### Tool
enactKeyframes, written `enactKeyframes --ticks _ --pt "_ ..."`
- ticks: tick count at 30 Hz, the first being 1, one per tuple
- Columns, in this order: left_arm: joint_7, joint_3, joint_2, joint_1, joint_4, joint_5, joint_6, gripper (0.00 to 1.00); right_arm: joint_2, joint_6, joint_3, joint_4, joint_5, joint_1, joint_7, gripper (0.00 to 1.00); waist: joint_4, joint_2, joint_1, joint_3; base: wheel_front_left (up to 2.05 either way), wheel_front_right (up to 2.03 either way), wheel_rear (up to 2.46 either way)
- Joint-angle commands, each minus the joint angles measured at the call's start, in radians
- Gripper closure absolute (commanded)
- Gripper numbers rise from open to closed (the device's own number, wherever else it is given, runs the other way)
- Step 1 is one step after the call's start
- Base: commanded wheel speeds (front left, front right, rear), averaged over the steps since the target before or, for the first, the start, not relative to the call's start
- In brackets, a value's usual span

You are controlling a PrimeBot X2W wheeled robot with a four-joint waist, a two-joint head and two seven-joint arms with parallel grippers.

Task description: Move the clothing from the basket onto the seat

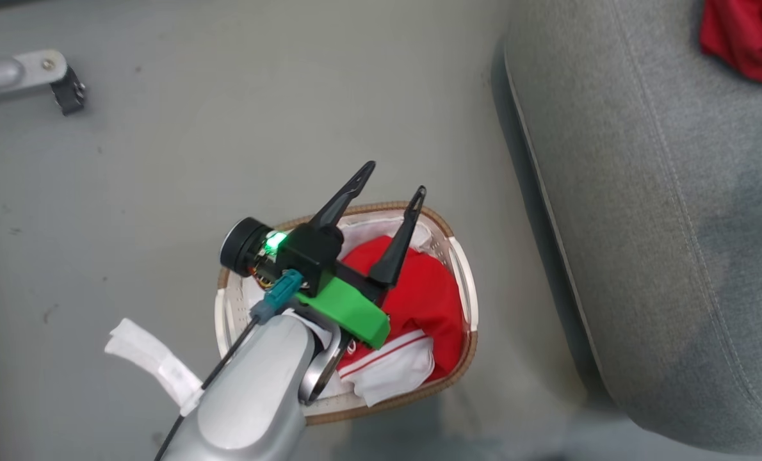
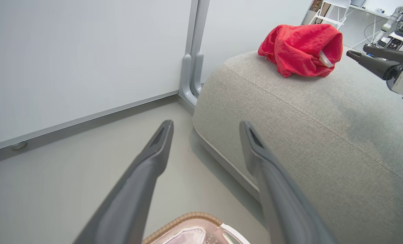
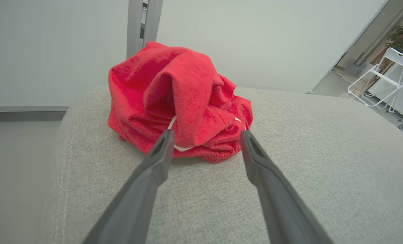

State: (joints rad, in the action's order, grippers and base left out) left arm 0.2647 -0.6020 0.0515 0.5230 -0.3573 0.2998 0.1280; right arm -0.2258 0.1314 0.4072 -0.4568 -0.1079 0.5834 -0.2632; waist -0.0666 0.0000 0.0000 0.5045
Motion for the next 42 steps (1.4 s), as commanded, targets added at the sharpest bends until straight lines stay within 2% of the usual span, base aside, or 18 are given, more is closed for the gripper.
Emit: enactKeyframes --ticks 1,11,22,28,32,42 --pt "-0.001 0.015 -0.001 -0.025 0.007 0.011 0.004 0.00 0.002 -0.001 -0.008 0.006 0.002 -0.024 -0.002 0.00 0.031 0.0000 0.0000 -0.077 0.00 0.00 0.00" --pt "-0.001 0.122 0.000 -0.130 0.037 0.048 -0.025 0.00 0.019 -0.001 -0.107 0.041 0.005 -0.036 -0.002 0.00 0.110 0.0000 0.0000 -0.225 0.00 0.00 0.00" --pt "-0.001 0.267 -0.001 -0.248 0.061 0.040 -0.051 0.00 0.100 -0.001 -0.246 0.076 0.043 -0.077 -0.002 0.00 0.183 0.0000 0.0000 -0.321 0.00 0.00 0.00" --pt "-0.001 0.346 -0.001 -0.314 0.079 0.039 -0.058 0.00 0.144 -0.001 -0.312 0.090 0.062 -0.149 -0.002 0.00 0.202 0.0000 0.0000 -0.351 0.00 0.00 0.00" --pt "-0.001 0.398 -0.001 -0.356 0.088 0.036 -0.063 0.00 0.163 -0.001 -0.321 0.109 0.071 -0.204 -0.002 0.00 0.207 0.0000 0.0000 -0.363 0.00 0.00 0.00" --pt "-0.001 0.465 -0.001 -0.464 0.098 0.033 -0.059 0.00 0.172 -0.001 -0.366 0.170 0.122 -0.353 -0.002 0.00 0.205 0.0000 0.0000 -0.392 0.00 0.00 0.00"
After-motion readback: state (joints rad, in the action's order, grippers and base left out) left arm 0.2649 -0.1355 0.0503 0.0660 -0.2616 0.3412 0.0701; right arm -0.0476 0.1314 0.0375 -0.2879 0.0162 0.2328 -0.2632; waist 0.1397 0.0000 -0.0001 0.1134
